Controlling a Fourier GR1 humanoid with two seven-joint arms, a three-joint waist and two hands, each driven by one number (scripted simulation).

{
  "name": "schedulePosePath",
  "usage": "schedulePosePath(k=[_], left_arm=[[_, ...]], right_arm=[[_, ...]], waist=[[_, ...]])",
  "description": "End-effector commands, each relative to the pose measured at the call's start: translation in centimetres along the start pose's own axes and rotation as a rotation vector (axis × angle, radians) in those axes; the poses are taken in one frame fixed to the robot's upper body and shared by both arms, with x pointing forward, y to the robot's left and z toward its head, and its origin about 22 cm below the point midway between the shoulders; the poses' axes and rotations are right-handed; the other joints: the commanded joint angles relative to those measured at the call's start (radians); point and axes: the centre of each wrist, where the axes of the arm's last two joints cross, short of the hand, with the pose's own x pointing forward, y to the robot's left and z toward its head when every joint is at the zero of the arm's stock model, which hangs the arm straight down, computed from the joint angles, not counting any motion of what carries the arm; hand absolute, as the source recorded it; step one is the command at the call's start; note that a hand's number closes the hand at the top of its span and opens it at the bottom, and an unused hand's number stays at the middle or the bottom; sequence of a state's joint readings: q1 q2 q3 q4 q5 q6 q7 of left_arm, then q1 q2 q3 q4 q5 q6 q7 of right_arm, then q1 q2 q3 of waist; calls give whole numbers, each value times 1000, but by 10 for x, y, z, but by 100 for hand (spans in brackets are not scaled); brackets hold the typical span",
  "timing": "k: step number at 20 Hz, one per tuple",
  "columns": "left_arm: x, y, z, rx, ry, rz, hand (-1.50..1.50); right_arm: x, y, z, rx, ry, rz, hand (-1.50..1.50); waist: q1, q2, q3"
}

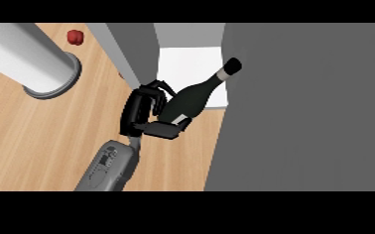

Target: Pick up the wine, place it into the cabinet and close the cabinet

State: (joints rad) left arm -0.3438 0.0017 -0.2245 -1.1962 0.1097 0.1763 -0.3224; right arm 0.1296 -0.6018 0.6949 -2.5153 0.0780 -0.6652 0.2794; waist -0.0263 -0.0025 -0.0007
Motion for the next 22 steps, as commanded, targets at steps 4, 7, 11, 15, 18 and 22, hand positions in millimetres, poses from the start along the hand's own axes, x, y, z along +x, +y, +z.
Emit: schedulePosePath(k=[4, 7, 11, 15, 18, 22], left_arm=[[-1, -15, -42, -5, 19, -23, 150], [-22, -8, -28, -5, 31, 4, 150], [-4, -18, -64, -12, 18, 10, 150], [-11, -27, -66, 10, 59, 8, 150], [-17, -27, -70, 28, 40, 8, 150], [-5, -26, -97, 24, 93, -37, 150]], right_arm=[[37, -7, 11, 31, -54, -110, -150], [46, -11, 21, 45, -47, -118, -150], [37, -9, 15, 19, -66, -117, -150], [44, -13, 19, 53, -65, -114, -150], [34, -10, 23, 38, -46, -120, -150], [32, -6, 22, 23, -64, -133, -150]], waist=[[-8, 7, -1], [-17, 5, -1], [-12, 6, 0], [-26, 7, 0], [-42, 8, 0], [-35, 10, 0]])
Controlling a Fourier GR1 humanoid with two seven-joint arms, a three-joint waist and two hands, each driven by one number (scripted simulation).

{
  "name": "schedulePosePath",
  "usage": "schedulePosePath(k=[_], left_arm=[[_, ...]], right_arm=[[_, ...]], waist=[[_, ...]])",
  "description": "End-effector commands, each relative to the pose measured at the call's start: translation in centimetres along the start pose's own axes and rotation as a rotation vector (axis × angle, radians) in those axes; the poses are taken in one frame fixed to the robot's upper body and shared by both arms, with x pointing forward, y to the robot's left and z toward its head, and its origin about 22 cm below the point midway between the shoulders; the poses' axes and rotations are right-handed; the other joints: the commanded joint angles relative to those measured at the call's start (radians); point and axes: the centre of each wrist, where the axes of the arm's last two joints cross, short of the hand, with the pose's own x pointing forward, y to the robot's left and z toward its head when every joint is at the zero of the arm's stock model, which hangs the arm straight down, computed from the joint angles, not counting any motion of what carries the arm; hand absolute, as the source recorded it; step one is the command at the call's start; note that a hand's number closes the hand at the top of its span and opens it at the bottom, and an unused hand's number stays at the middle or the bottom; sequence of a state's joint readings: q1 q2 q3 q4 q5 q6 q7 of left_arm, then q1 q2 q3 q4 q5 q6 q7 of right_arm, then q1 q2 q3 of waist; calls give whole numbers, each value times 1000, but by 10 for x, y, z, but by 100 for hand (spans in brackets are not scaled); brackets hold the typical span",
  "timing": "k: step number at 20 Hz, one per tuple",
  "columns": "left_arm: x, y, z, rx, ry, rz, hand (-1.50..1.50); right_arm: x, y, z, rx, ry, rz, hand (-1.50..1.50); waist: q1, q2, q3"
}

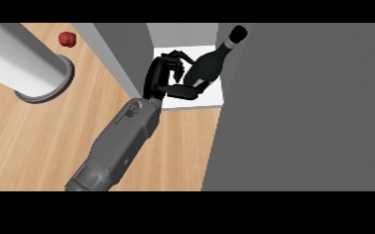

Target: Pick up the wine, place it into the cabinet and close the cabinet

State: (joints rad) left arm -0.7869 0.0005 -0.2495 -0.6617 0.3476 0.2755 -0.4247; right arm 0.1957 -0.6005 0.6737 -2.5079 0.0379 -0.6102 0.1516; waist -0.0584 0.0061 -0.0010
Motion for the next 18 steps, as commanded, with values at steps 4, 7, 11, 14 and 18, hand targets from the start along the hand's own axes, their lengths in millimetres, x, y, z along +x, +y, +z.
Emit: schedulePosePath(k=[4, 7, 11, 14, 18], left_arm=[[10, -8, -26, 34, 54, -122, 150], [-14, 3, -13, 51, 91, -129, 150], [-3, 4, -25, 114, 99, -84, 150], [-4, 8, -28, 136, 110, -85, 150], [12, 3, -43, 152, 136, -66, 150]], right_arm=[[37, -4, 14, 11, -32, -125, -150], [30, 0, 13, 46, -15, -139, -150], [29, -6, 9, 55, -16, -124, -150], [27, -3, 15, 35, -2, -145, -150], [29, -4, 15, 54, -17, -133, -150]], waist=[[-27, 6, 0], [-22, 11, 0], [-34, 17, 0], [-36, 17, 0], [-54, 21, 0]])
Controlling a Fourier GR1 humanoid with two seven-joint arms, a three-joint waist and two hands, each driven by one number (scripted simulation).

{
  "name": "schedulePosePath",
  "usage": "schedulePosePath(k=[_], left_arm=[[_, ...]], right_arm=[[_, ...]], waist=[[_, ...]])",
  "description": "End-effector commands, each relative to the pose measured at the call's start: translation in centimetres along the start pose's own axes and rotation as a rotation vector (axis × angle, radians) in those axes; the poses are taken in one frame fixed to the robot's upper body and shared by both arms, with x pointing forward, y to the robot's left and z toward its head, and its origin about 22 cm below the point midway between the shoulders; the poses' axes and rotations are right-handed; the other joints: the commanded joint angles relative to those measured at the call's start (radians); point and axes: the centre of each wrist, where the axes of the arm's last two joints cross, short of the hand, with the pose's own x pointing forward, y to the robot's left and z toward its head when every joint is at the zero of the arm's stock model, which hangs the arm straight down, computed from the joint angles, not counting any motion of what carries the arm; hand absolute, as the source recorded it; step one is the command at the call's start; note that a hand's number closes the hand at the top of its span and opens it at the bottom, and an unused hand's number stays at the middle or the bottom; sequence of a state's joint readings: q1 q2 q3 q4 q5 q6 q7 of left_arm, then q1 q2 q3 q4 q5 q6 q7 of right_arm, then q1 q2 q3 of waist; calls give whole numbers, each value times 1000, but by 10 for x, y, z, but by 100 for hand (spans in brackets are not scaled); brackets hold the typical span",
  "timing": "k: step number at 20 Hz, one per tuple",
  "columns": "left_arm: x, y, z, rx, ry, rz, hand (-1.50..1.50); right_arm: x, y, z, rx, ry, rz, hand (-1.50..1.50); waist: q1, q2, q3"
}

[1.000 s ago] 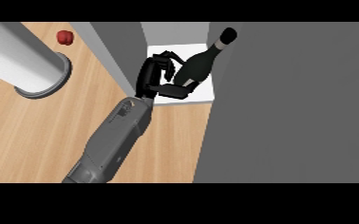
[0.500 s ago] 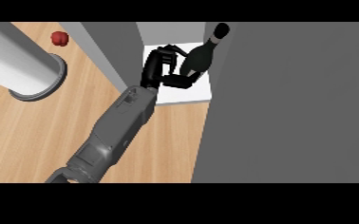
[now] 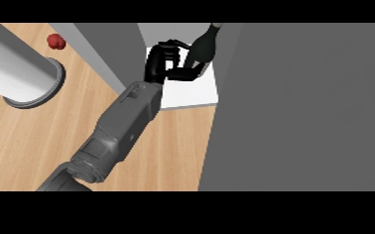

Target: Pick up the wine, place it into the cabinet and close the cabinet

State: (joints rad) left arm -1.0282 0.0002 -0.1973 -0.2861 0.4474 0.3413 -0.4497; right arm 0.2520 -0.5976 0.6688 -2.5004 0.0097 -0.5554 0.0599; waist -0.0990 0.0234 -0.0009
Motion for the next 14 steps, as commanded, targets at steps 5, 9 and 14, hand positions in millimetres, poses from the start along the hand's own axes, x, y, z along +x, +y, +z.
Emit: schedulePosePath(k=[5, 9, 14], left_arm=[[2, 15, -9, 78, -6, -36, 150], [8, 21, -14, 95, -44, -110, 150], [7, 31, -16, 118, -90, -180, -150]], right_arm=[[35, -1, 13, 24, 12, -127, -150], [31, -2, 9, 41, -5, -116, -150], [19, -1, 5, 43, -15, -112, -150]], waist=[[-16, 4, -1], [-19, 12, -1], [-18, 25, -1]])
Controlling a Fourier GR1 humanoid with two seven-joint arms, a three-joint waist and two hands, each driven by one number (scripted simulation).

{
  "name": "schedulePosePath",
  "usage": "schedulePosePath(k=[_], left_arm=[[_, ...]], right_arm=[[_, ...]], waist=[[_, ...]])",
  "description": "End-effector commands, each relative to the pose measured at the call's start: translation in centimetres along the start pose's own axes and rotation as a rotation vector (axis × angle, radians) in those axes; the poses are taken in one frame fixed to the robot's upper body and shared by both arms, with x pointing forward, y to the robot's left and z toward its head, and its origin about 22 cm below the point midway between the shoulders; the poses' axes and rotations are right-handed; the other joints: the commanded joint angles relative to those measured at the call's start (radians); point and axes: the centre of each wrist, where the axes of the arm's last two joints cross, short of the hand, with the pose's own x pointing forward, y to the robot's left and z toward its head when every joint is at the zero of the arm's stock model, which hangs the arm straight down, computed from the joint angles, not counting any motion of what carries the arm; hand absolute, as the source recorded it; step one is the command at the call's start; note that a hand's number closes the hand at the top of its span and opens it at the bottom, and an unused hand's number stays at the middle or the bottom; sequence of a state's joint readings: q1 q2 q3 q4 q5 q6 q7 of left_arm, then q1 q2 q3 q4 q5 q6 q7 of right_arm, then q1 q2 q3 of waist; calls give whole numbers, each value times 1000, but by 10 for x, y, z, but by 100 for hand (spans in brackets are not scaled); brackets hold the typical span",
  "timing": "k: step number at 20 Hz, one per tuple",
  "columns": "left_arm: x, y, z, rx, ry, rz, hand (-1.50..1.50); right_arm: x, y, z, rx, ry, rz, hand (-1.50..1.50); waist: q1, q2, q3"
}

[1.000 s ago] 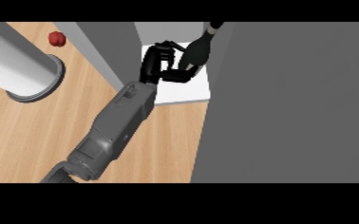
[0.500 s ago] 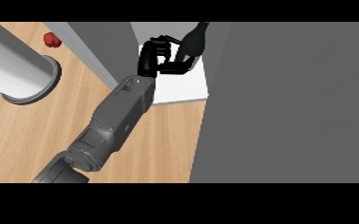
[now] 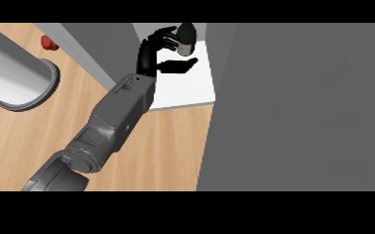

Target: Pick up the wine, place it into the cabinet and close the cabinet

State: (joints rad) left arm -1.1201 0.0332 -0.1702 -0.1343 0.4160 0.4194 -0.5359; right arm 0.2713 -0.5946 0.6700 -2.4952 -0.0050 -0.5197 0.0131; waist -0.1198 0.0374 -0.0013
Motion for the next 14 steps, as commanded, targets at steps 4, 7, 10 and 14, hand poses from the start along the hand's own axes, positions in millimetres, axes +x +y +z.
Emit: schedulePosePath(k=[4, 7, 10, 14], left_arm=[[5, 18, -10, 61, -39, -98, -150], [6, 19, -12, 87, -31, -125, -150], [1, 13, -6, 70, -33, -72, -150], [29, 13, -23, 11, -84, 22, -150]], right_arm=[[33, 0, 6, 34, -14, -115, -150], [27, 1, 6, 31, -18, -113, -150], [33, -1, 9, 30, -13, -112, -150], [32, -1, 7, 53, -26, -114, -150]], waist=[[-8, 5, -2], [-18, 8, -1], [-14, 1, -1], [-21, 6, -2]])
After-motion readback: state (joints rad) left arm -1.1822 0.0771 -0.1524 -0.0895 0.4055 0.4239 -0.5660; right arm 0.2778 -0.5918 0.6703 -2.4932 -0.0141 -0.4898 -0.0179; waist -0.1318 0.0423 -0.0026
